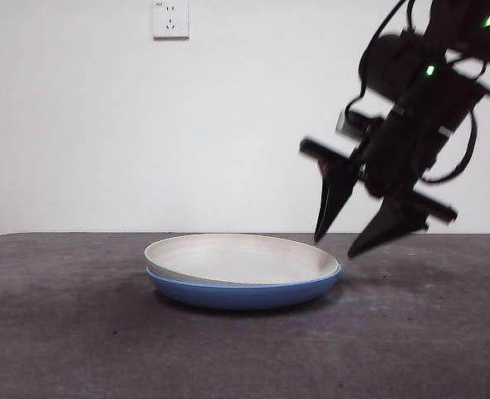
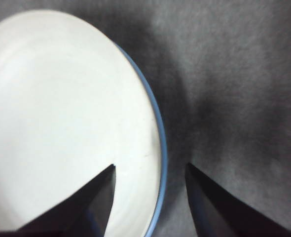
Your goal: Pick up the white plate, put it on the blue plate, put it on desk
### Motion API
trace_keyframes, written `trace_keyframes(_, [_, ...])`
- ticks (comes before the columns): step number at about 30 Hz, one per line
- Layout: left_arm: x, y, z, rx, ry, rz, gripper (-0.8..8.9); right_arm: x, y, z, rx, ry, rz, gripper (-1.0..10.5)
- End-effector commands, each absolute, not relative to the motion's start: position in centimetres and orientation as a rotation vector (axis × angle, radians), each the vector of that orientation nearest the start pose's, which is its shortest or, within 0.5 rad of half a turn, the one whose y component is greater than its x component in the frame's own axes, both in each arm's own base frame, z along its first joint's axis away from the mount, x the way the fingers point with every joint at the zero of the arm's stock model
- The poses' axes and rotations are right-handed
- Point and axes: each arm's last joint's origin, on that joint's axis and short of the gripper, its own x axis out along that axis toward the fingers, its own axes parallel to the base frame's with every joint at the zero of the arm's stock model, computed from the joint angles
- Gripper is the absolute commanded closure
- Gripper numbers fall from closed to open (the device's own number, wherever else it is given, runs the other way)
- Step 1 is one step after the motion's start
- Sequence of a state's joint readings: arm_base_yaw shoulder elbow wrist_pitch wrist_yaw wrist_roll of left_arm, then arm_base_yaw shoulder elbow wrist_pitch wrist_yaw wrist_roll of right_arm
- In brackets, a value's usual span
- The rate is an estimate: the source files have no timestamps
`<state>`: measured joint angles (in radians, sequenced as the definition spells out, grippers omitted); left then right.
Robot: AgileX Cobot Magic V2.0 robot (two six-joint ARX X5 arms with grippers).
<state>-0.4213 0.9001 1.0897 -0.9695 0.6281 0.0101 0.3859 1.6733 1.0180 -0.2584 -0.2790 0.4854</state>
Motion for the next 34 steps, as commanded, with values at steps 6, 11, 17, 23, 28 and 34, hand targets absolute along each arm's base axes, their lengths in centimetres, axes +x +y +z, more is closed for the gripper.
trace_keyframes(6, [13.1,-7.8,35.3,-0.064,0.792,-1.013,4.42,28.5,12.3,24.9,0.286,0.899,0.46,7.2])
trace_keyframes(11, [13.1,-7.8,35.3,-0.064,0.791,-1.013,4.42,25.3,11.2,28.4,0.22,0.851,0.567,7.2])
trace_keyframes(17, [13.1,-7.8,35.4,-0.063,0.782,-1.014,4.42,20.9,9.6,31.1,0.151,0.853,0.668,7.2])
trace_keyframes(23, [13.1,-7.8,35.4,-0.063,0.783,-1.014,4.42,16.6,8.3,32.1,0.129,0.947,0.77,7.2])
trace_keyframes(28, [13.1,-7.8,35.4,-0.063,0.783,-1.014,4.42,13.9,7.5,32.5,0.098,0.997,0.807,7.2])
trace_keyframes(34, [13.1,-7.8,35.4,-0.064,0.784,-1.014,4.42,12.6,7.1,33.3,0.089,0.944,0.824,7.2])
